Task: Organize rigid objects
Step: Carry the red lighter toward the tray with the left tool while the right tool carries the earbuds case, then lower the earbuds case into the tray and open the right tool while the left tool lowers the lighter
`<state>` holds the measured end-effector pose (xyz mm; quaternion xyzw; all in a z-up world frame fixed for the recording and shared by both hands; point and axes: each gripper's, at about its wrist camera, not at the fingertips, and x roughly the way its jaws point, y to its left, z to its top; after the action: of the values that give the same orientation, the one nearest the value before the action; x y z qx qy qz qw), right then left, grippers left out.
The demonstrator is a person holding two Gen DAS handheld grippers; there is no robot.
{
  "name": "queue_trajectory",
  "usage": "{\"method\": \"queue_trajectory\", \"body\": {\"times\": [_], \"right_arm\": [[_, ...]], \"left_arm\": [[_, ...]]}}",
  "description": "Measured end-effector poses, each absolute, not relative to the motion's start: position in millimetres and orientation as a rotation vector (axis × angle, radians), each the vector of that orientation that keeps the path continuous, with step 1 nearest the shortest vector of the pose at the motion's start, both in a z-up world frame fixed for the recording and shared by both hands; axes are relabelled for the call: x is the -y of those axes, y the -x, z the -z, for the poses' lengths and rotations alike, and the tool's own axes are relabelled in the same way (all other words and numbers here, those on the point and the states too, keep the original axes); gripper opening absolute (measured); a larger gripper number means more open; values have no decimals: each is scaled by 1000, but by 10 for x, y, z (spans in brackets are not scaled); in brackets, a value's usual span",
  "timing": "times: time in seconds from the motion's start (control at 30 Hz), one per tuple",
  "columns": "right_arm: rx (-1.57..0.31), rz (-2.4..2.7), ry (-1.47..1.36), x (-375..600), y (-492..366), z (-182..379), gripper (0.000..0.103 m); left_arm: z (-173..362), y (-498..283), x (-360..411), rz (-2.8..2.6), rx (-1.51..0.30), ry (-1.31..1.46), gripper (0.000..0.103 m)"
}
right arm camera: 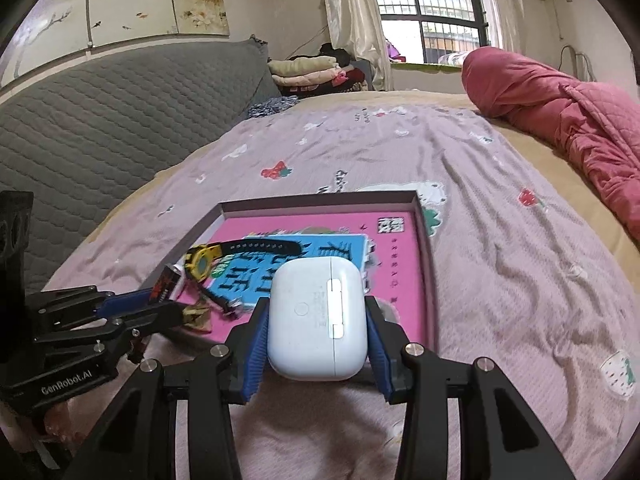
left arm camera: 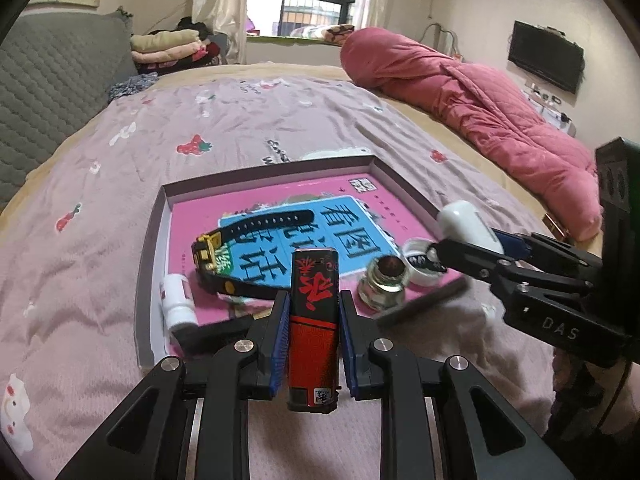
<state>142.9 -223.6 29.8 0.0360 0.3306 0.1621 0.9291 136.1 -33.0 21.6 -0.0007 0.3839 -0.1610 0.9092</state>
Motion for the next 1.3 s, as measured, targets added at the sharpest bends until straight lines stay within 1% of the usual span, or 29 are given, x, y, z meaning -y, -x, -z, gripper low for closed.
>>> {"method": "queue_trajectory", "body": {"times": [0.3,0.87,1.3], "right_arm": [[-695,-271,-90,2391,-1608,-234,44],[-777,-223,-105,2455,-1700,-7,44],[-766,-229,-83,2379,-1703,20,44]], "left_arm": [[-85,-1618,344,294,-808,8,23],[95,-1721,501,309,-838,-28,23],[136,-1764,515,313,-843,-18,22]]}}
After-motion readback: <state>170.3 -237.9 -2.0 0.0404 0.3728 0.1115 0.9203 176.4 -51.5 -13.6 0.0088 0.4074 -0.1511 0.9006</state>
